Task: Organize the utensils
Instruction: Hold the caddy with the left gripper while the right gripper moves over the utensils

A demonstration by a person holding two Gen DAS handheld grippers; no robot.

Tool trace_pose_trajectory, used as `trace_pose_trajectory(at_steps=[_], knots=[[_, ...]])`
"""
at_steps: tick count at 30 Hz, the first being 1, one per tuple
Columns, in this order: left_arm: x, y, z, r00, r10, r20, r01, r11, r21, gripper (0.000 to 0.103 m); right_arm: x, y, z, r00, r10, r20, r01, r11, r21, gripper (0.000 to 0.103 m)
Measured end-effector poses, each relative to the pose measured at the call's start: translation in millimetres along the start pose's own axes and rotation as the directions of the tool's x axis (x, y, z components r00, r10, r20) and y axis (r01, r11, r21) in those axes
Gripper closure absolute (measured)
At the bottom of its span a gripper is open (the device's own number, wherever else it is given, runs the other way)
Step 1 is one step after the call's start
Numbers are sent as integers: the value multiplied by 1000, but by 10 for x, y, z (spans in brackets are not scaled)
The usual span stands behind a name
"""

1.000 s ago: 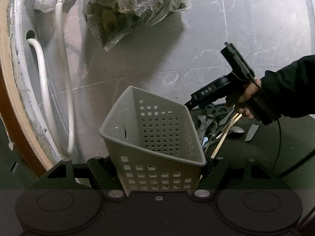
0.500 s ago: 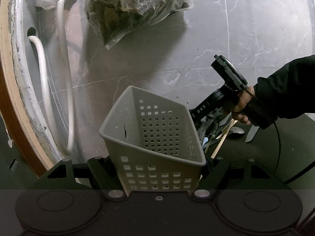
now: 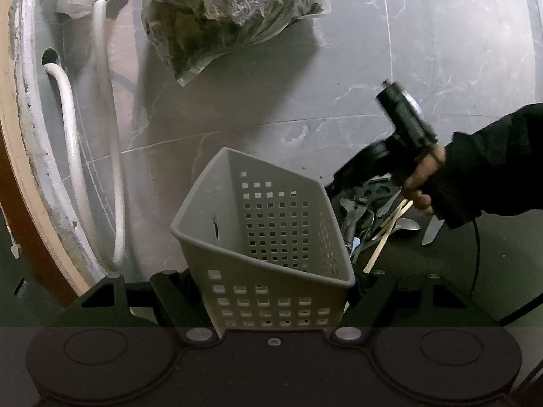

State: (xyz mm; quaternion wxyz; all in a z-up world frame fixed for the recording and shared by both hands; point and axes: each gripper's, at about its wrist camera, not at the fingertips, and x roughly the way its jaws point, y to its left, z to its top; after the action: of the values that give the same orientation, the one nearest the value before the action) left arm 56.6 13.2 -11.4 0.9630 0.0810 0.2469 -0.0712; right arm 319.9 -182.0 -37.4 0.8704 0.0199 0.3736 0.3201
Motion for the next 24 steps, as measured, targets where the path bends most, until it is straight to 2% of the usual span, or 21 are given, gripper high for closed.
trace_pose_trajectory(at_steps=[3,5,10,13,17,20,24], knots=[[5,11,-9,1000,-10,4,10,1000,7,25,-299,134,46,994,-45,95,46,999,-7,102],[5,23,-17,1000,-16,7,16,1000,8,25,-590,290,83,979,-81,186,88,996,-29,102],[16,56,-13,1000,-28,10,28,1000,4,25,-1340,690,215,910,-143,388,178,983,-54,102],[18,64,-13,999,-33,15,33,999,8,25,-1762,941,276,867,-124,483,176,982,-65,102],[25,81,-22,999,-40,18,39,999,6,25,-2099,1266,262,830,-53,556,125,988,-92,102],[29,80,-25,999,-42,20,42,999,6,25,-2069,1531,235,828,-18,561,108,986,-128,102],[26,85,-25,999,-45,23,45,999,5,25,-1756,1843,22,865,5,501,115,971,-208,102]])
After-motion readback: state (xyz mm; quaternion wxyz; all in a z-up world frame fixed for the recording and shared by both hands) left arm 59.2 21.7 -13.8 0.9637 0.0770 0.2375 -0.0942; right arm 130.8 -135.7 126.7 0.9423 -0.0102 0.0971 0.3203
